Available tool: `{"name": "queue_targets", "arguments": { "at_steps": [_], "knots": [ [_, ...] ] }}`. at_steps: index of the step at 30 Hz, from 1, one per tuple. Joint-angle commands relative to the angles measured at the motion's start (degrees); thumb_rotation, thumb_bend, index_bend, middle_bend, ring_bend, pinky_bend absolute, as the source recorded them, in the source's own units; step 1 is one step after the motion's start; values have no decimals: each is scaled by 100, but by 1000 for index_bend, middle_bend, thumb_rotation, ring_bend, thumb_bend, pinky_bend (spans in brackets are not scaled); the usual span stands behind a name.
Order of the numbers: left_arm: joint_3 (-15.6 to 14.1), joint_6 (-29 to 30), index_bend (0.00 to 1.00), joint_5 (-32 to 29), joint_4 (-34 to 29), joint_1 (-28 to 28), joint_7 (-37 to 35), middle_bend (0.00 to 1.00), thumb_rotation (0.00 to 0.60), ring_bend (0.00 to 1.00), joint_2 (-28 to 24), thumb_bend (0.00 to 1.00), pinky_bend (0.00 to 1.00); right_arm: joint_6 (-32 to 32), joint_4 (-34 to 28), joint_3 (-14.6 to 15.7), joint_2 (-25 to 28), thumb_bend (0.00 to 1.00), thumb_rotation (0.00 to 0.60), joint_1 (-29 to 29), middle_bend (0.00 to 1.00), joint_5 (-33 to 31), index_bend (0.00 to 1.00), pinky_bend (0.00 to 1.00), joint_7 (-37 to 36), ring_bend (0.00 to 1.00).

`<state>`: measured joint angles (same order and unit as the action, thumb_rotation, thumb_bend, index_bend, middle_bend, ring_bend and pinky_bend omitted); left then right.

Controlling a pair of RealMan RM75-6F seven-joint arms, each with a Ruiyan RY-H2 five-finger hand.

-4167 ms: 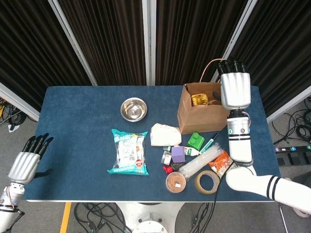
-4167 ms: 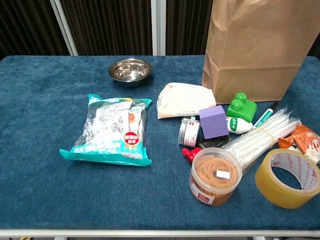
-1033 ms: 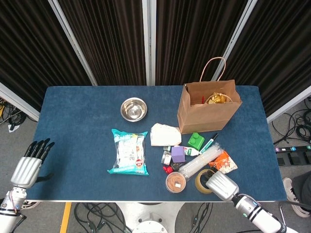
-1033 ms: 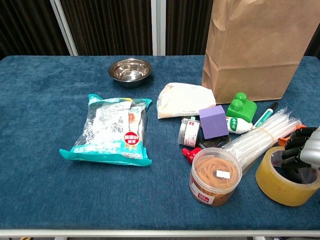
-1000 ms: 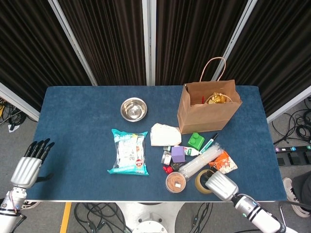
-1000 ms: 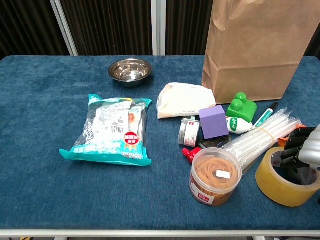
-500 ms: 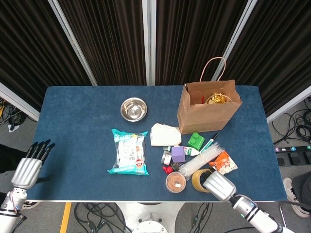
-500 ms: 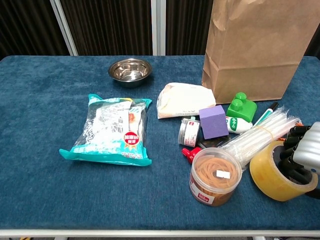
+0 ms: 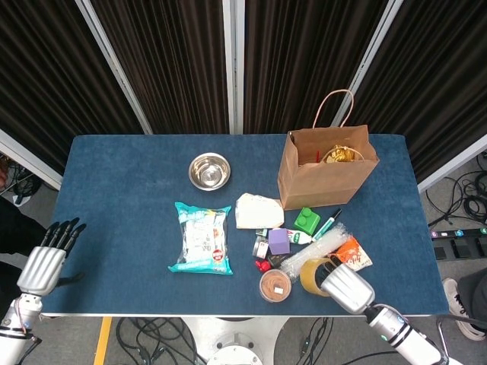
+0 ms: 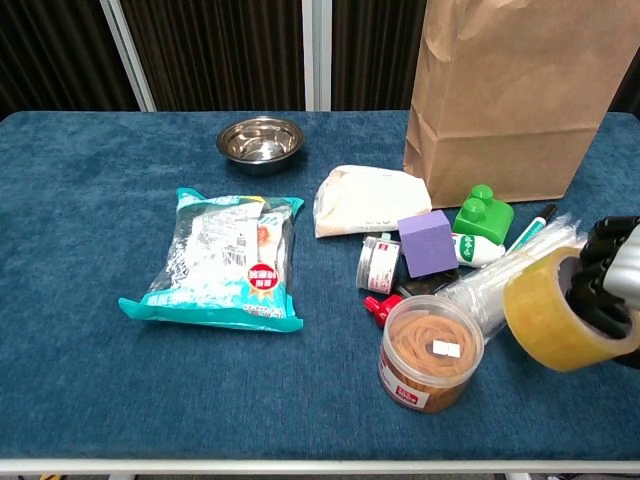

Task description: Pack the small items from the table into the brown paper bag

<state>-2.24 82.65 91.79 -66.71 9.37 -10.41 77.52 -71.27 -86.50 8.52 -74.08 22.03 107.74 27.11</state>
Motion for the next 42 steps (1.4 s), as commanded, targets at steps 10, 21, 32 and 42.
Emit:
{"name": "queue_targets", "arguments": {
  "at_steps": [10,21,32,42],
  "knots": [
    [12,20,97,18,-158,22,68,67,600,0,-89,57,49,-663,-1808,-1315,1094,244,600,379,647,-128,795,389,396,479],
    [41,-35,97,-36,-221,47,92,66,600,0,-136,57,49,149,-2387,-3073,1360,264,600,1435,646,-2103,795,424,1079,497],
    [37,-104,97,-91,-16,44,-86,67,600,0,-54,57,50,434,-1488,-3593,899,271,600,2165,646,-3683,795,424,1530,497],
    [16,-121,97,-96,128,31,-177,66,600,0,7,57,50,403,-421,-3601,385,271,600,2487,645,-4618,802,424,1491,496]
  ]
}}
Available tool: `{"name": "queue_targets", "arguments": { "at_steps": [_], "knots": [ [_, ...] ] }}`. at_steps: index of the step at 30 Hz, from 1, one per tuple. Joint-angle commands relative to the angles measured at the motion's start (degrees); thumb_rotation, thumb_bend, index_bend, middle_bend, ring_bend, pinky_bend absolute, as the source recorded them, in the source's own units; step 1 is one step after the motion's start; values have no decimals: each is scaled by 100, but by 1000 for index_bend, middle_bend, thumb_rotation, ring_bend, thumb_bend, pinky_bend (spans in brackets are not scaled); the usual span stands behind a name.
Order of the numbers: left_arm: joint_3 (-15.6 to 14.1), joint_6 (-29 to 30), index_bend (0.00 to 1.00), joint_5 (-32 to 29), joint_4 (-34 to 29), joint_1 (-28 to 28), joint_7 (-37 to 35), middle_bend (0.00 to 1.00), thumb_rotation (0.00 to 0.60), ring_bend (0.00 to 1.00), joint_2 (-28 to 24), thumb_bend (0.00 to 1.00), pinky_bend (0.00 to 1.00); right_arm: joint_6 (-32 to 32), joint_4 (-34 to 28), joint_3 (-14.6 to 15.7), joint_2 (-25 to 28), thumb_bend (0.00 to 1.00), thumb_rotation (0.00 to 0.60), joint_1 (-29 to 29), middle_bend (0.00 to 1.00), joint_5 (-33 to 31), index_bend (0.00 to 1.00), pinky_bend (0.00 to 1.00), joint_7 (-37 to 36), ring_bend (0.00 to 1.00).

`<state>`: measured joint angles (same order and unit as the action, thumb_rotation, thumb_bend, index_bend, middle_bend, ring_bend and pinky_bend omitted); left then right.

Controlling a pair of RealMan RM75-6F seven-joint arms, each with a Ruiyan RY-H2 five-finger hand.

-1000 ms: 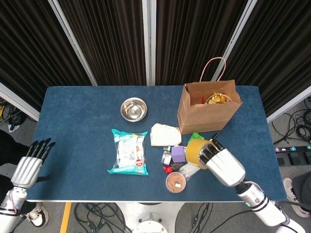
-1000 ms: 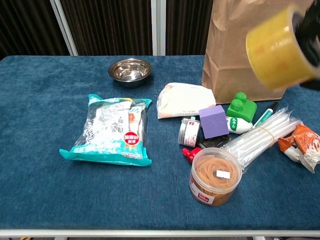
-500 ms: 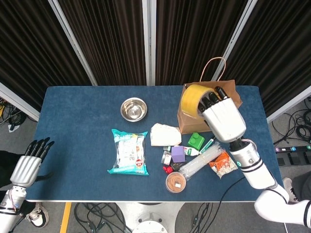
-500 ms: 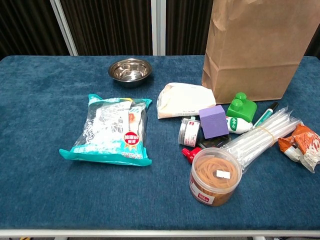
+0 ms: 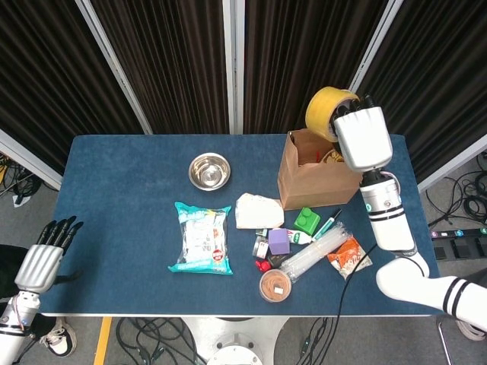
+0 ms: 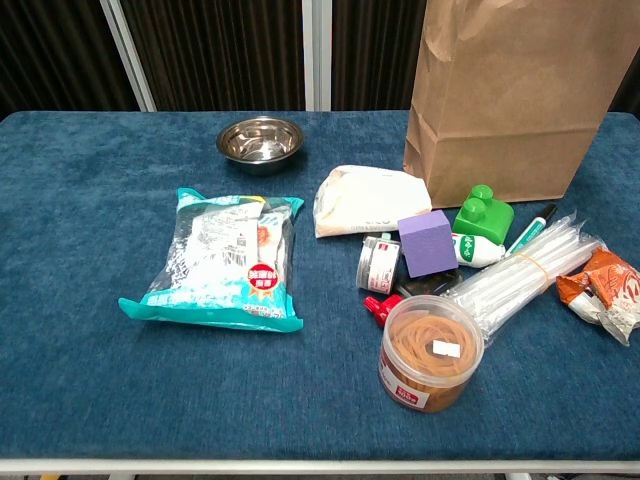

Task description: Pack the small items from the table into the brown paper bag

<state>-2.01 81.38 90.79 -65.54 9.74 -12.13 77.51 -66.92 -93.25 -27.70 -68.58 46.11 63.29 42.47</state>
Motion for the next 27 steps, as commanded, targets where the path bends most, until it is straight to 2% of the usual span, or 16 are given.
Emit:
{"name": "queue_targets", "arguments": {
  "at_steps": [1,9,18,21,23,25,27],
  "knots": [
    [-9,3,97,3,27,-7,-14,67,600,0,15,57,50,-24,356,52,-216,271,600,90,645,-254,802,424,-65,496],
    [2,-49,97,-14,71,22,-60,67,600,0,37,56,49,143,750,321,-420,272,600,93,644,-588,802,424,-282,496],
    [-9,-67,97,0,11,38,-9,67,600,0,22,57,49,526,367,436,-185,263,600,94,631,-1092,788,424,-467,495],
    [-13,-64,97,3,-7,37,2,66,600,0,12,57,49,693,178,441,-24,166,600,112,604,-1313,738,411,-521,487],
    [-14,-56,97,0,-15,29,11,66,600,0,12,57,49,850,59,444,111,52,600,126,578,-1500,677,383,-588,454],
    [-13,-46,97,-1,-18,25,17,66,600,0,12,57,49,971,-14,461,220,2,600,154,567,-1644,630,362,-628,414],
    [-15,-46,97,-4,-18,21,16,66,600,0,11,57,49,1040,-50,496,291,0,600,171,544,-1703,587,342,-664,376]
  ]
}}
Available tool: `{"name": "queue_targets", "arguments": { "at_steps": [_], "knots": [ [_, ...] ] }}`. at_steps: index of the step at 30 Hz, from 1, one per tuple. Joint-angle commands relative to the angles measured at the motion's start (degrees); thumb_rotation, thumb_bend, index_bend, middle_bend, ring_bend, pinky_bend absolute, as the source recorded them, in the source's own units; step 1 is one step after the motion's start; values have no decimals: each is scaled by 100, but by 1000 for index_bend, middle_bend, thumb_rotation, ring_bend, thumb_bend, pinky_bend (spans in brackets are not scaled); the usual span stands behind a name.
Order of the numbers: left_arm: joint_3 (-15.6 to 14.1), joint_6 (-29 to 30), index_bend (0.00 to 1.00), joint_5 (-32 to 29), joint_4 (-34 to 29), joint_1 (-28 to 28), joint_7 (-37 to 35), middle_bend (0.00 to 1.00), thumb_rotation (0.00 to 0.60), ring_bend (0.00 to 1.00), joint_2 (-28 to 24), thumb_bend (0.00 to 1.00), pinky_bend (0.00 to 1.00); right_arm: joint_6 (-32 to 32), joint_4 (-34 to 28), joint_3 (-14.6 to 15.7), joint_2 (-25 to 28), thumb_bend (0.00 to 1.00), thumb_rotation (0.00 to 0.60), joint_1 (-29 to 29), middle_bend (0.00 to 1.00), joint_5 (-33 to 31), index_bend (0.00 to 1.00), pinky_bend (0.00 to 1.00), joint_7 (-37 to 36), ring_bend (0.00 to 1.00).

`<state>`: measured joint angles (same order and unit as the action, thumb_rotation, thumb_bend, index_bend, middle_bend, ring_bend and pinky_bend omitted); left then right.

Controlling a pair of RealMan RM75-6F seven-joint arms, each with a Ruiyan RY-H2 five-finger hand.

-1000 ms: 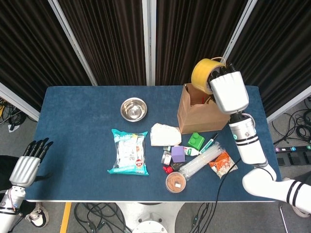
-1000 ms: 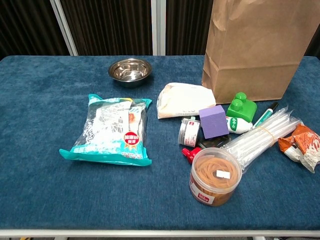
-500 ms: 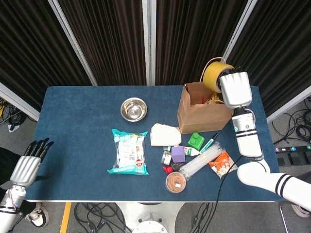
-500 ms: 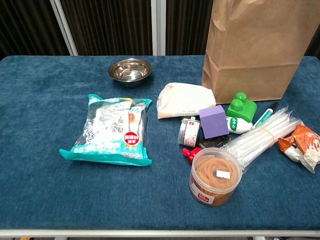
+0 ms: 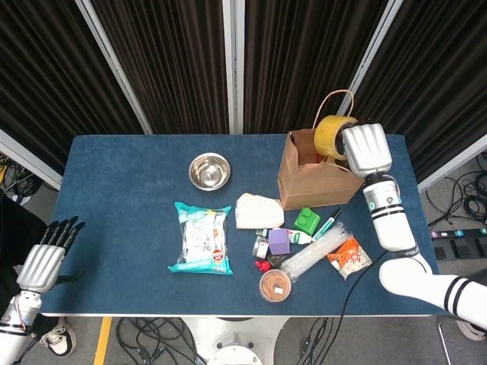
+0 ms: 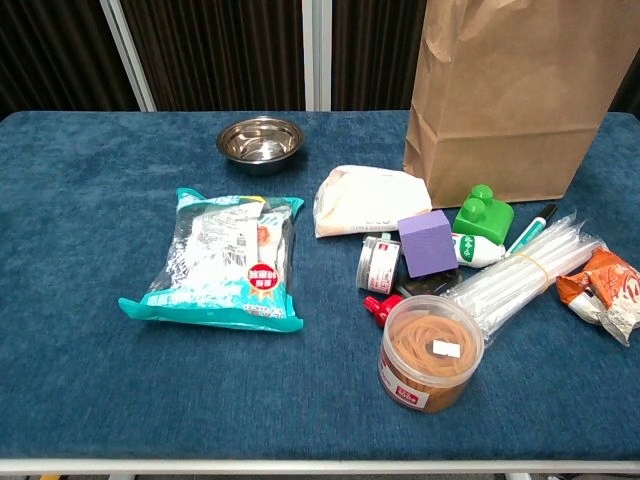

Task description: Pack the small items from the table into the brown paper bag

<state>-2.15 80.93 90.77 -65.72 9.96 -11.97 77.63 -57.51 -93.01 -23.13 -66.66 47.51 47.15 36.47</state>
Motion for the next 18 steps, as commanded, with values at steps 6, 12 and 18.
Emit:
{"name": "queue_targets", "arguments": {
  "at_steps": [6,12,18],
  "knots": [
    [5,-16,97,-21,-3,-2,-2,66,600,0,-8,57,49,150,-94,167,192,0,600,67,489,-12,534,322,-261,311],
    [34,-25,97,-27,-32,29,-10,67,600,0,-39,56,49,-22,-140,163,215,0,600,96,489,121,534,321,-447,308],
    [64,-12,97,-18,-101,60,-12,66,600,0,-71,56,49,-532,-300,17,255,0,600,-19,489,663,531,321,-948,318]
  ]
}}
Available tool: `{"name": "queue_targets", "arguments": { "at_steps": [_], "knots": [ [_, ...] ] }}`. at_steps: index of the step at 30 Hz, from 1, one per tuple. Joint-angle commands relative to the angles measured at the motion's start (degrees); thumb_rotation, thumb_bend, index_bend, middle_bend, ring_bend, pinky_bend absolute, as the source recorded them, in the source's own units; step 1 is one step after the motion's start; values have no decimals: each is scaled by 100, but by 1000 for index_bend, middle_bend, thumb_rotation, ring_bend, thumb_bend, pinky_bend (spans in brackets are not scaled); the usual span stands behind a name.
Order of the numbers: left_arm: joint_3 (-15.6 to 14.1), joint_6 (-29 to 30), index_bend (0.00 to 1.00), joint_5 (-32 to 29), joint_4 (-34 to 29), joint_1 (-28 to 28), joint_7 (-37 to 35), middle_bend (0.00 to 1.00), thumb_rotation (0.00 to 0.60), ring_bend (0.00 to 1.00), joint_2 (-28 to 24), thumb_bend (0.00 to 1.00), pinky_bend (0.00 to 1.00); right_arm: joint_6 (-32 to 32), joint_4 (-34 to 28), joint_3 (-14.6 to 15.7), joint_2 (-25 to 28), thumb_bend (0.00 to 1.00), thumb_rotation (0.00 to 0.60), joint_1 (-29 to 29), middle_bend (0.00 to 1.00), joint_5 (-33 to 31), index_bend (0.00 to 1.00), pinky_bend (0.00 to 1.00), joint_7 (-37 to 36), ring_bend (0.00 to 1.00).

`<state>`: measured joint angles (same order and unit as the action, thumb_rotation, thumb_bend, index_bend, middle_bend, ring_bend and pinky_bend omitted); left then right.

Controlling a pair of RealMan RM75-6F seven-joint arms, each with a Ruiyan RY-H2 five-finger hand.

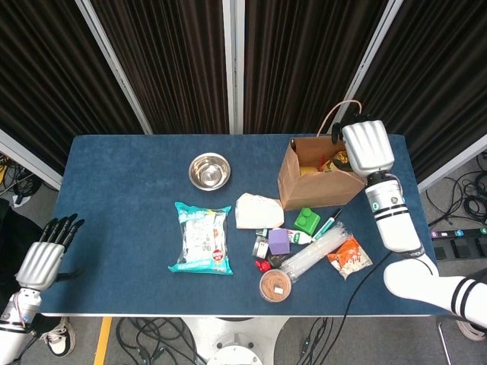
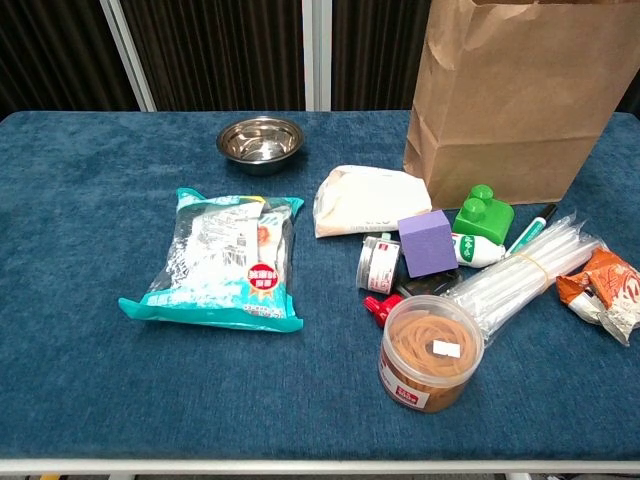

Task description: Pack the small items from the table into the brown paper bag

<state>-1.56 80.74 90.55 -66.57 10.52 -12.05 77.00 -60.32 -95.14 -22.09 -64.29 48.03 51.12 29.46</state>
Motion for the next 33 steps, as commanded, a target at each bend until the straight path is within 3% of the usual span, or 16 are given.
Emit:
{"name": "queue_targets", "arguments": {
  "at_steps": [1,8,11,13,16,21,28,33],
  "knots": [
    [8,13,97,4,-28,5,-2,67,600,0,-14,56,49,-387,-117,-135,6,0,600,-103,489,410,531,321,-389,318],
    [4,38,97,10,-113,-3,50,66,600,0,-52,57,49,-1717,-624,-577,-108,0,600,-319,489,1845,531,321,-1555,324],
    [-5,39,97,18,-129,-5,74,67,600,0,-48,56,49,-2006,-1145,-529,38,0,600,-469,490,2376,531,320,-1717,328],
    [-6,41,97,26,-144,-1,87,66,600,0,-43,57,49,-1959,-1530,-308,217,0,600,-618,491,2649,531,326,-1706,343],
    [-6,72,97,53,-190,3,110,66,600,0,-41,56,50,-1538,-1966,310,562,0,600,-851,491,3017,531,339,-1359,354],
    [-39,125,98,98,-235,-22,144,66,600,0,-54,57,50,-743,-2090,1286,838,0,600,-1174,491,3113,530,341,-918,339],
    [-60,180,97,116,-237,-62,116,67,600,0,-43,57,49,-162,-1260,2272,380,0,600,-1632,463,2941,477,295,-505,289],
    [-92,163,97,142,-151,-65,94,67,600,0,5,57,49,-311,-403,2590,-189,0,600,-2008,370,3161,397,174,-907,191]
  ]
}}
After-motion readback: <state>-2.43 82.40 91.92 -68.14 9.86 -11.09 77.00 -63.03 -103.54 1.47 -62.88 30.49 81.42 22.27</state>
